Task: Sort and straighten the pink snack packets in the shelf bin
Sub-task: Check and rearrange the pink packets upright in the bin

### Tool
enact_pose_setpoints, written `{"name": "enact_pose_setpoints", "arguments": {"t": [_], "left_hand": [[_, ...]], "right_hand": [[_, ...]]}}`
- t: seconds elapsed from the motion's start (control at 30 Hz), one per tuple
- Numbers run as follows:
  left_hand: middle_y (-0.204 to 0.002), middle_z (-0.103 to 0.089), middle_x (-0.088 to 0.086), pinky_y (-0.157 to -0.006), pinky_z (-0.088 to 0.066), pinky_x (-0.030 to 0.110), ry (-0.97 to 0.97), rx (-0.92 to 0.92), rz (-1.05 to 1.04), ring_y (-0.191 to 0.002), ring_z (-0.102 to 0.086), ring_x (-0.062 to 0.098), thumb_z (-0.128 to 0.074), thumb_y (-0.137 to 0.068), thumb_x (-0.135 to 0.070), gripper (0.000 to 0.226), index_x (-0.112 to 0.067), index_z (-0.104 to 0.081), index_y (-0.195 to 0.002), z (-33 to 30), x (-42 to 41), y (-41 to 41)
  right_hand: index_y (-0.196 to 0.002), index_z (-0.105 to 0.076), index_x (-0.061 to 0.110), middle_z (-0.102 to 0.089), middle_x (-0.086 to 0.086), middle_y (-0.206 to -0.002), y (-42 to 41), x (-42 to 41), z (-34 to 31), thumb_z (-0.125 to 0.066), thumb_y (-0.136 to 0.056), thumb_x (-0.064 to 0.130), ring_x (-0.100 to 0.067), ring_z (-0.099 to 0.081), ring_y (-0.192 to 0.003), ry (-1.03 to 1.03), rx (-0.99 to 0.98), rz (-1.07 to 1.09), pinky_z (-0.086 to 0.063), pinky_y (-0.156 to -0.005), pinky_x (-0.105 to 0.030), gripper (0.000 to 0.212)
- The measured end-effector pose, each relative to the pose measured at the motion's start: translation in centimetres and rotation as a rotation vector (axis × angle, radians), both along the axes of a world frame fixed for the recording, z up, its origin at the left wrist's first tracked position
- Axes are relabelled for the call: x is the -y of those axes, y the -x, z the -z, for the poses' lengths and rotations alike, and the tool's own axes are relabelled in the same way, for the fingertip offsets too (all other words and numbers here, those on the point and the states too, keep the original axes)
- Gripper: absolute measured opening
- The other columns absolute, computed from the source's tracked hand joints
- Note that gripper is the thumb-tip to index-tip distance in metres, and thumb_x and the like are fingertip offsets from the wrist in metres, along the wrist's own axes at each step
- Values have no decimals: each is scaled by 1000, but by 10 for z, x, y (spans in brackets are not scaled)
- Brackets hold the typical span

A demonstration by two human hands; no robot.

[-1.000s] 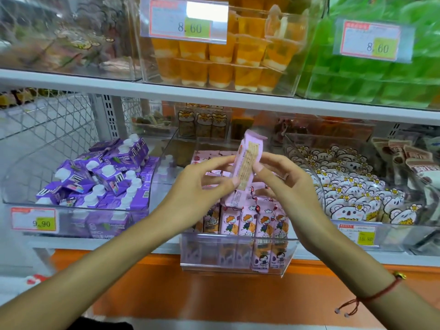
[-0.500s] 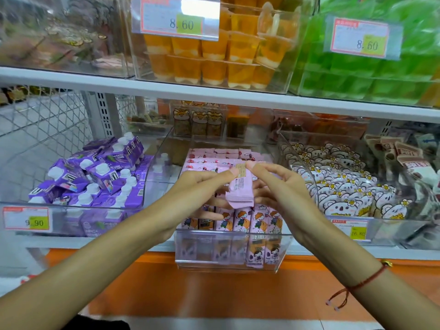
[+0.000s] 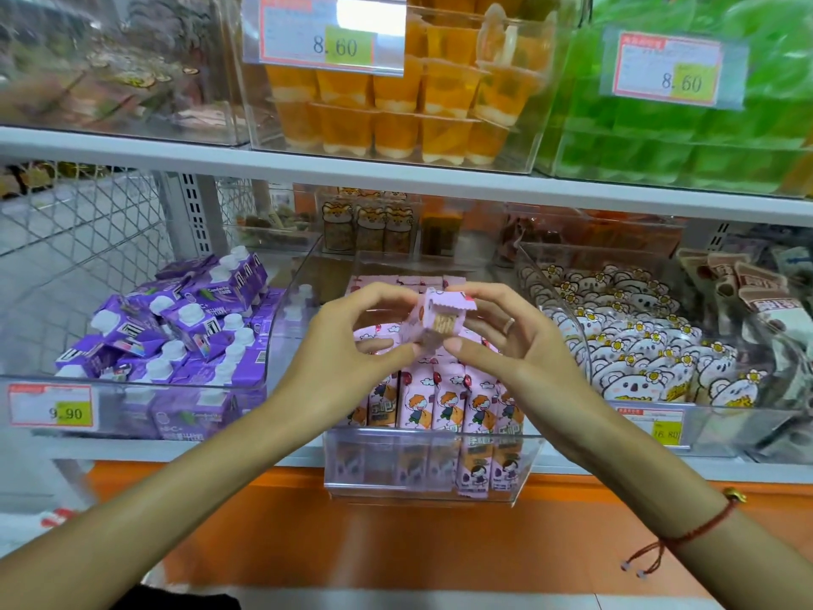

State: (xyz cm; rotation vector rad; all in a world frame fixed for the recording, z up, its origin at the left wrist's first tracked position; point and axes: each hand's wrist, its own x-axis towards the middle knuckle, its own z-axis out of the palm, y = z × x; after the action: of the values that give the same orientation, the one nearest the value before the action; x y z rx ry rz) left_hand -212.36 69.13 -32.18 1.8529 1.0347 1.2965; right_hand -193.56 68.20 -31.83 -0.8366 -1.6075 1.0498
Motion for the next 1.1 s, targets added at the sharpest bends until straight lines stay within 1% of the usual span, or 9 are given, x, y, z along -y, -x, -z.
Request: {"name": "enact_pose_setpoints", "arguments": {"t": [0.13,0.27,0.4,0.53,0.67,0.8,0.9,1.0,1.1], "left_hand": [[-107,-68,-15,-78,-53,14,8,20,5,-101,-63,-3,-75,-79,-7,35,-25,-64,-106,1,-1,-3],[-102,-72,-8,-76,-56,18,206,282,4,-94,-69,3,-75,-76,-26,34,-22,-62,-107,-1,-1,-7],[-105,-73,-2,-78,-58,25,405,420,59,-97,-70,10,-77,-61,-38,60,-16,-58,-114,0,0,-12],[-126,-46,-24,-76,-44,1,45,172,-82,-103,-50,-24,-75,-65,-38,70,-40,-40,-126,-5,3,-6],[-116,-60,-16,-84,-44,11,-145,-75,-42,-107,-56,-5,-66,-79,-37,36,-33,-60,-114,-8,5,-1],[-122,-62,-20,-96,-44,15,-160,-147,19,-115,-54,-7,-74,-81,-20,49,-32,-59,-126,-7,6,-1],[-123,-60,-19,-97,-49,29,-195,-103,-5,-116,-53,-6,-73,-80,-15,49,-31,-61,-125,-10,4,1],[-115,-63,-15,-88,-54,28,-228,-51,-80,-107,-59,0,-73,-80,-17,47,-32,-62,-122,-14,-5,6],[-108,-69,-10,-86,-54,29,-248,-66,-196,-95,-65,5,-74,-79,-27,41,-33,-64,-118,-18,-22,9]], "right_hand": [[-123,-58,28,-67,10,-117,0,0,0,-68,-82,9,-4,-59,-115,-23,13,24,-49,-88,-15,46],[-135,-40,38,-55,18,-129,5,3,2,-74,-75,27,4,-48,-123,-104,137,113,-44,-96,-13,70],[-115,-56,25,-61,19,-111,11,6,1,-71,-83,9,-3,-58,-108,-204,146,158,-50,-85,-18,39],[-112,-64,22,-69,11,-103,5,5,-3,-69,-85,5,-4,-66,-95,-145,125,149,-51,-78,-14,33],[-109,-65,19,-74,6,-97,-4,1,-7,-74,-73,26,-8,-70,-87,-10,-3,165,-54,-74,-18,38],[-109,-63,10,-75,-7,-91,-15,-4,-11,-72,-68,41,-18,-71,-87,63,-104,210,-56,-87,-31,52],[-118,-59,13,-75,-4,-95,-16,-5,-10,-73,-69,43,-15,-71,-90,66,-92,233,-56,-83,-27,59],[-125,-49,20,-69,3,-101,-23,-8,-9,-74,-77,32,-6,-67,-91,-61,41,389,-54,-78,-21,56],[-117,-55,21,-66,7,-104,-29,-8,-2,-69,-86,16,-8,-62,-93,-320,471,510,-52,-83,-27,34]]}}
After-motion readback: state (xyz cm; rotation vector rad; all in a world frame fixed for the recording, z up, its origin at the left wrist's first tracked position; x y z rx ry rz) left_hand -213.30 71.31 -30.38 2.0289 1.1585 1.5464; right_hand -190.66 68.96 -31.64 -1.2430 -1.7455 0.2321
